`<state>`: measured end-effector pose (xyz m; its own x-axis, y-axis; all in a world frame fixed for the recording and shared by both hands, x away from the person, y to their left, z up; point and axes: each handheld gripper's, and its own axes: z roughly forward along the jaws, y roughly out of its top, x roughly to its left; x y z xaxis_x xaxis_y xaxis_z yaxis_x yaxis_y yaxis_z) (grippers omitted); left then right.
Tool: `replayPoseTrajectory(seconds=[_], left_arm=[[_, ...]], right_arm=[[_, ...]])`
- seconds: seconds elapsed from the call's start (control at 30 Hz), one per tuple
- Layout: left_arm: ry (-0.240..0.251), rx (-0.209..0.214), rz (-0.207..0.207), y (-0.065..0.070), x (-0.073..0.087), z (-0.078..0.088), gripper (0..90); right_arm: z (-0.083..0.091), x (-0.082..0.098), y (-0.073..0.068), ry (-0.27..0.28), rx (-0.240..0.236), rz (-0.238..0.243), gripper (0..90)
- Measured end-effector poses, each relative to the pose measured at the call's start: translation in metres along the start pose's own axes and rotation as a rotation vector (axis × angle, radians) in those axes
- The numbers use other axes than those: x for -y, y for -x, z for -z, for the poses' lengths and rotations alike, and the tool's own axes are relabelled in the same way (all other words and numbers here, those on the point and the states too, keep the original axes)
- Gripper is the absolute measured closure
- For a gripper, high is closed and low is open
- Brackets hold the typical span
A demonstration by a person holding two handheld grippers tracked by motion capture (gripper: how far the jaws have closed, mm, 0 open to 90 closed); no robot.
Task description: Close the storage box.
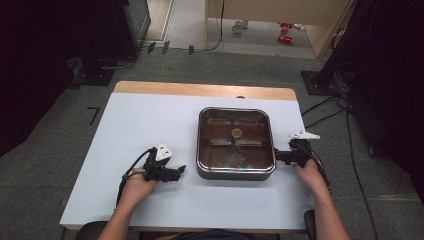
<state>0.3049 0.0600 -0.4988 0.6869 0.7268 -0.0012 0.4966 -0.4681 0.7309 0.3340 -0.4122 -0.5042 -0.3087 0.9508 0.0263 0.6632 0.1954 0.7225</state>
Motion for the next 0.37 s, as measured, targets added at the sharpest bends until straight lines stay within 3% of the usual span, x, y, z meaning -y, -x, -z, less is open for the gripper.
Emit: replayPoseTrajectory(seconds=[0.3,0.37], left_arm=[[-0.001,-0.005,0.003,0.0003,0.0001,0.0,18.5],[-0.001,-0.029,0.008,0.0021,0.0003,-0.0001,17.7]], right_arm=[[0.0,0.0,0.0,0.0,0.0,0.0,10.5],[0.0001,0.0,0.0,-0.001,0.0,0.0,10.5]])
